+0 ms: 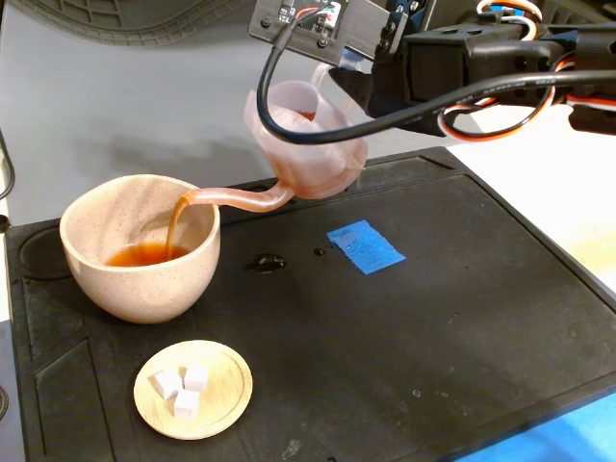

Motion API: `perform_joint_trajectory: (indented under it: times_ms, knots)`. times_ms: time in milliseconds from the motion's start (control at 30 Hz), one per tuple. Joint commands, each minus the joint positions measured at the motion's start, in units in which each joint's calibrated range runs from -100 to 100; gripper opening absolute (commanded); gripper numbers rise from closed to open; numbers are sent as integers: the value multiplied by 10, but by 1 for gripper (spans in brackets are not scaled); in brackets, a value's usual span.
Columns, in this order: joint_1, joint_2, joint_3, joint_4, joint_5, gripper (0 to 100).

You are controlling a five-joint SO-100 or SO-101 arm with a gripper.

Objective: Pick up a kettle and pour liquid into a cup.

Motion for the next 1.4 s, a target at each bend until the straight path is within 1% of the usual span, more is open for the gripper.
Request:
perform_joint_trajectory:
  times_ms: [0,33,100,167,267,333,367,500,633,667,700,867,1133,1167,1200,1367]
  knots:
    - [-2,-8,-38,-1,-9,1]
    - [-2,-7,-35,-1,-37,1]
    - [4,-7,-34,0,-41,1]
    - [6,-7,-33,0,-82,1]
    - [26,-10,-32,1,-87,1]
    - [38,-29,20,0,-132,1]
    - [39,-42,51,0,-139,1]
    - [82,-77,150,-7,-143,1]
    - [101,-69,171,-5,-143,1]
    - [101,-69,190,-3,-150,1]
    - [100,-69,208,-6,-167,1]
    - [94,-47,203,-7,-201,1]
    - [93,-23,206,-8,-201,1]
    - [93,-11,202,-19,-201,1]
    - [93,6,211,-79,-201,1]
    - [93,9,212,-80,-200,1]
